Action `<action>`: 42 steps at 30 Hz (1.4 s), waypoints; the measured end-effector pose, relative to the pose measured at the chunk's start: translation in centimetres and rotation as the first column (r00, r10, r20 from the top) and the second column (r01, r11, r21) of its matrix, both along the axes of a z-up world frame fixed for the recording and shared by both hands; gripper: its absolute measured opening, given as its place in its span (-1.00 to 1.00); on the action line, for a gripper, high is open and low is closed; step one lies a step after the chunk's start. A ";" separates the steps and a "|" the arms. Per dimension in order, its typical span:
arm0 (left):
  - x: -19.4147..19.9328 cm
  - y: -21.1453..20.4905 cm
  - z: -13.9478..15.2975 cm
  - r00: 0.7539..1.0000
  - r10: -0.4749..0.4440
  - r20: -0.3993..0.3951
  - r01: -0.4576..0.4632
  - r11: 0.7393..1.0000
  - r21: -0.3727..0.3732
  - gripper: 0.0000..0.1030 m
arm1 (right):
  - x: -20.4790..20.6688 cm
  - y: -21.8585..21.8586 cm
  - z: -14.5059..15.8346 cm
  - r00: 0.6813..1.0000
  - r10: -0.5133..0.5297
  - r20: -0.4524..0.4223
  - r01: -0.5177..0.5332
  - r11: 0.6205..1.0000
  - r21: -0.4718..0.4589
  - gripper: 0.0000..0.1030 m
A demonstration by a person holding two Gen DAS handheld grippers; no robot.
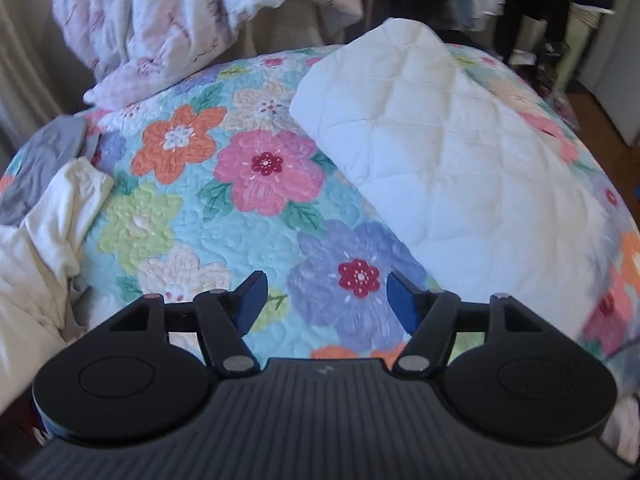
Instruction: Fold clothes
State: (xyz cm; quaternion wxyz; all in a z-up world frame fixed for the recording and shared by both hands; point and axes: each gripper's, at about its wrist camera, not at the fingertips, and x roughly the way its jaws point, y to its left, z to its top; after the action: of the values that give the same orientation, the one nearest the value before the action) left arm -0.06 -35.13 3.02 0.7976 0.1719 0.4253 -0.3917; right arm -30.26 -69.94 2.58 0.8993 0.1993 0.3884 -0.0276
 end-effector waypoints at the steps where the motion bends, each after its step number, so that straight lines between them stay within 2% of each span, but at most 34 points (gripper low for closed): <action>1: 0.2 -0.7 -0.7 1.000 -0.015 -0.015 0.015 0.999 -0.037 0.27 | 0.4 -0.4 -0.4 0.999 -0.024 -0.023 0.024 1.000 0.005 0.85; 4: 1.7 -3.3 -3.1 0.998 -0.026 -0.061 0.019 0.992 -0.123 0.27 | 0.4 -2.0 -2.2 0.991 -0.133 -0.018 0.134 0.991 0.031 0.85; 6: 3.2 -5.3 -4.6 0.992 -0.022 -0.124 -0.002 0.982 -0.186 0.27 | 0.4 -2.5 -2.9 0.977 -0.211 0.031 0.212 0.977 -0.029 0.85; 8: 4.4 -7.5 -5.8 0.987 0.023 -0.159 -0.059 0.972 -0.226 0.27 | 0.7 -2.9 -3.3 0.962 -0.260 0.080 0.267 0.959 -0.094 0.86; 10: 5.5 -9.4 -6.8 0.985 0.046 -0.169 -0.088 0.962 -0.257 0.27 | 1.5 -3.7 -3.8 0.963 -0.254 0.095 0.259 0.965 -0.042 0.86; 12: 6.5 -11.1 -7.7 0.982 0.046 -0.184 -0.098 0.953 -0.287 0.27 | 2.8 -4.8 -4.7 0.973 -0.223 0.061 0.217 0.973 0.084 0.86; 13: 6.9 -11.8 -8.0 0.978 0.027 -0.205 -0.090 0.948 -0.304 0.27 | 3.4 -5.2 -5.2 0.974 -0.222 0.042 0.217 0.971 0.105 0.86; 15: 7.2 -12.9 -8.7 0.977 -0.008 -0.215 -0.060 0.949 -0.311 0.27 | 4.6 -5.3 -6.6 0.962 -0.272 -0.006 0.272 0.962 -0.009 0.86; 16: 7.2 -13.3 -9.0 0.977 -0.011 -0.211 -0.055 0.951 -0.304 0.27 | 5.0 -5.5 -7.4 0.957 -0.289 -0.021 0.288 0.957 -0.028 0.86; 18: 7.4 -13.7 -9.9 0.974 0.000 -0.228 -0.068 0.954 -0.293 0.27 | 5.2 -6.6 -9.2 0.957 -0.287 -0.031 0.288 0.955 0.075 0.86; 21: 8.5 -12.9 -11.5 0.944 0.039 -0.328 -0.149 0.936 -0.319 0.30 | 5.4 -8.3 -12.3 0.967 -0.250 -0.055 0.256 0.936 0.240 0.86; 22: 9.0 -12.4 -12.0 0.931 0.054 -0.361 -0.183 0.925 -0.334 0.32 | 5.4 -8.8 -13.4 0.968 -0.244 -0.057 0.249 0.919 0.307 0.86; 23: 9.7 -12.2 -12.6 0.914 0.076 -0.400 -0.224 0.913 -0.340 0.37 | 5.3 -9.4 -14.7 0.969 -0.241 -0.056 0.244 0.893 0.378 0.87; 25: 11.6 -12.0 -13.9 0.858 0.139 -0.494 -0.330 0.887 -0.324 0.38 | 4.9 -10.2 -16.8 0.973 -0.230 -0.034 0.217 0.845 0.488 0.99; 26: 12.1 -12.0 -14.2 0.837 0.150 -0.526 -0.362 0.873 -0.327 0.38 | 4.8 -10.4 -17.1 0.974 -0.224 -0.019 0.202 0.836 0.511 1.00; 27: 12.2 -12.0 -14.2 0.835 0.147 -0.531 -0.362 0.872 -0.328 0.38 | 4.7 -10.6 -17.2 0.976 -0.218 -0.007 0.189 0.829 0.527 1.00; 30: 10.8 -12.2 -13.6 0.884 0.084 -0.460 -0.265 0.901 -0.343 0.50 | 4.9 -10.1 -16.8 0.982 -0.188 0.017 0.151 0.835 0.529 1.00; 31: 10.5 -11.9 -13.9 0.882 0.075 -0.465 -0.260 0.901 -0.349 0.55 | 5.0 -9.9 -16.8 0.983 -0.182 0.024 0.142 0.836 0.530 1.00; 37: 10.4 -11.3 -18.4 0.827 0.091 -0.554 -0.344 0.862 -0.372 0.96 | 8.6 -10.0 -17.1 0.983 -0.180 0.046 0.124 0.818 0.561 1.00; 38: 10.4 -11.8 -19.1 0.828 0.099 -0.552 -0.349 0.862 -0.368 0.95 | 9.5 -9.9 -17.3 0.983 -0.177 0.041 0.126 0.826 0.550 1.00; 39: 10.1 -12.4 -19.2 0.843 0.096 -0.528 -0.332 0.867 -0.371 0.85 | 10.3 -9.7 -17.3 0.984 -0.176 0.041 0.127 0.835 0.536 0.98; 40: 9.7 -13.0 -18.7 0.870 0.083 -0.485 -0.296 0.876 -0.380 0.63 | 10.9 -9.3 -17.1 0.984 -0.169 0.048 0.120 0.845 0.522 0.77; 41: 9.2 -13.7 -18.1 0.894 0.075 -0.442 -0.262 0.888 -0.379 0.13 | 11.3 -8.9 -16.6 0.985 -0.162 0.062 0.108 0.854 0.509 0.62; 42: 8.8 -14.4 -17.3 0.914 0.069 -0.400 -0.230 0.901 -0.369 0.03 | 11.6 -8.5 -16.0 0.985 -0.154 0.077 0.096 0.862 0.498 0.35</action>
State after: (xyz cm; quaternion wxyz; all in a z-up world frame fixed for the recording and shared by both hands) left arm 8.73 -49.55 -14.24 0.7470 -0.1107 0.4915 -0.4337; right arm -18.63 -78.48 -13.41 0.8358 0.4476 0.3169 0.0252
